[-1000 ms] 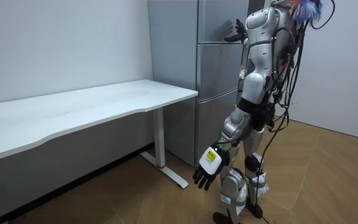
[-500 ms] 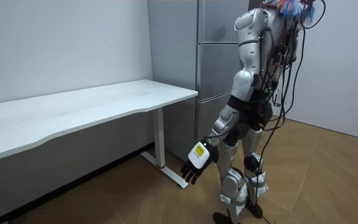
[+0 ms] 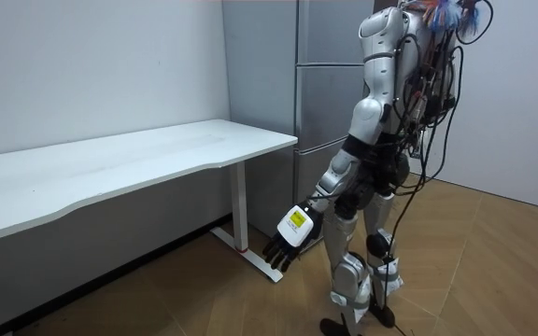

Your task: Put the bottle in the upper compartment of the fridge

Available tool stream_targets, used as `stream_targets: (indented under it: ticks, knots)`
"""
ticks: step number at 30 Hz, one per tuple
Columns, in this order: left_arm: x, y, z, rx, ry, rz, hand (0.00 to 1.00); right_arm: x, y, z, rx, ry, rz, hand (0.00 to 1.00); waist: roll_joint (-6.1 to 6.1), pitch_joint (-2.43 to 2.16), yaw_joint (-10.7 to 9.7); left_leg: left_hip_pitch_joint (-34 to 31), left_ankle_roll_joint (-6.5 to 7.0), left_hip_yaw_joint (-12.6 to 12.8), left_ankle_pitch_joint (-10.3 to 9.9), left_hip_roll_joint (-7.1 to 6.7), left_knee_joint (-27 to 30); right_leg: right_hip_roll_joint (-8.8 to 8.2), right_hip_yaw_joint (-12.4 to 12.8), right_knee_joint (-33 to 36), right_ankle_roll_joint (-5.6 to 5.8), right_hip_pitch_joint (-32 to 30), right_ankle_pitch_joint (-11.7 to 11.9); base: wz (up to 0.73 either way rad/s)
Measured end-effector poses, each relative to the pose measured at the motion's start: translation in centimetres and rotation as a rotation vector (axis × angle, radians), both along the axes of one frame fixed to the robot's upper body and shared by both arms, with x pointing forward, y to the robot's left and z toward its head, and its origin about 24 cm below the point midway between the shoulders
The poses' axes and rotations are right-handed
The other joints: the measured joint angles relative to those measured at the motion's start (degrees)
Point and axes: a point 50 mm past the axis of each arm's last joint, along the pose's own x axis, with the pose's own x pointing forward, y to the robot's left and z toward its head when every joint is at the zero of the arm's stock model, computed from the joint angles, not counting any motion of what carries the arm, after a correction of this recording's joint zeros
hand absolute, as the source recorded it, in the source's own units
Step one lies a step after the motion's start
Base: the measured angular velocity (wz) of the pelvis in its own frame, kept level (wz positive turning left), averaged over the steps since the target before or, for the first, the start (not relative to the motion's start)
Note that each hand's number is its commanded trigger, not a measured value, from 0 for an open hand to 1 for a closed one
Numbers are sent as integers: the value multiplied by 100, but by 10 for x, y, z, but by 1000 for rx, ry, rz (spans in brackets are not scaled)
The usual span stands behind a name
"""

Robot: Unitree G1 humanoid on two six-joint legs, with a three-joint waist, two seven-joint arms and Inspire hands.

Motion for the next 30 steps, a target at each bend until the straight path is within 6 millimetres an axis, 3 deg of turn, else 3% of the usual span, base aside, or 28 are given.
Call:
stream_targets:
  ticks: [2,4,16,21,30]
  knots:
    - [-1,0,0,13,0,4,0,-14,15,-22,71,106,17,0,30,5,3,-3,-2,-21,1,-2,3,-8,9,25,7,-33,-43,0]
    - [-3,-1,0,13,8,5,0,-21,21,-31,94,164,28,0,29,5,-9,-4,-2,-25,1,-7,1,-7,2,21,7,-32,-47,0]
    - [3,-15,-5,7,-8,30,0,-47,51,-65,186,366,226,0,86,26,18,100,-2,64,-3,-18,-65,26,49,-4,16,9,-47,-2]
    - [13,-18,-6,-3,-24,-7,0,-41,64,-72,216,387,374,0,131,19,65,95,-1,54,-3,-16,-66,23,51,0,16,-12,-47,0]
    - [9,-24,-8,-17,2,-58,0,-29,85,-85,329,386,582,0,128,19,73,101,-1,41,-3,-19,-48,23,29,-5,16,16,-47,0]
